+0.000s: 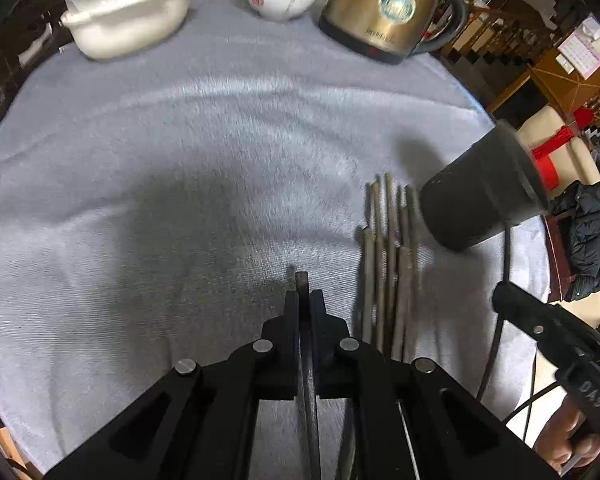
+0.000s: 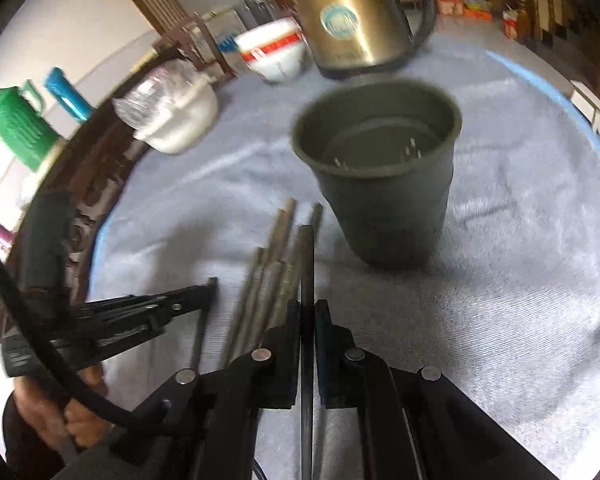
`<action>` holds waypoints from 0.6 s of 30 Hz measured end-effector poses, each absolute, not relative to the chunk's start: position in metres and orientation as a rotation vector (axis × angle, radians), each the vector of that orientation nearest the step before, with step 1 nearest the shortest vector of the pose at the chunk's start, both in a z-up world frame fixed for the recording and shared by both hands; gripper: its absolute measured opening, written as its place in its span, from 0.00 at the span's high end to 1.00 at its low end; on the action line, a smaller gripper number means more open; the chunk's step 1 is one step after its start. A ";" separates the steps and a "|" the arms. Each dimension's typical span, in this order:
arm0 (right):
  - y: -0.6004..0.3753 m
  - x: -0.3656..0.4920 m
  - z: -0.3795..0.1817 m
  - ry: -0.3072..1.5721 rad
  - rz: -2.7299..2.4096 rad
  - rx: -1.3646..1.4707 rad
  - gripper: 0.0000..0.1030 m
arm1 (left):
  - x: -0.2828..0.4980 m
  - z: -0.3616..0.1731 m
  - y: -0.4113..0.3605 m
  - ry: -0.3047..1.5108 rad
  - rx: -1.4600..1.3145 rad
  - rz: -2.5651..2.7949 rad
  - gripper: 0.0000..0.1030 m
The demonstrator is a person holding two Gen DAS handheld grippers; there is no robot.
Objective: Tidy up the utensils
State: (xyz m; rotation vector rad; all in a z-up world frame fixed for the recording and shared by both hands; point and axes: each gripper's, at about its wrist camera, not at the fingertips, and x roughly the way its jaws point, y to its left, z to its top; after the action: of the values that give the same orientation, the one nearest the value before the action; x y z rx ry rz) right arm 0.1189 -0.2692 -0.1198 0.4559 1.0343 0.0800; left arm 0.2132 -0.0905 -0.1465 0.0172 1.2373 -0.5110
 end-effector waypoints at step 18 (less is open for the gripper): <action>-0.305 0.070 0.028 0.530 0.046 0.488 0.93 | 0.140 0.069 -0.077 0.722 -0.019 -0.586 0.99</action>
State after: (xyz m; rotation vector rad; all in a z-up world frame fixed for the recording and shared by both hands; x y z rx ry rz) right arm 0.0698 -0.3049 0.0285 0.4876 0.5300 0.0461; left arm 0.1398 -0.0765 0.0691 -0.0190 0.7216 -0.5859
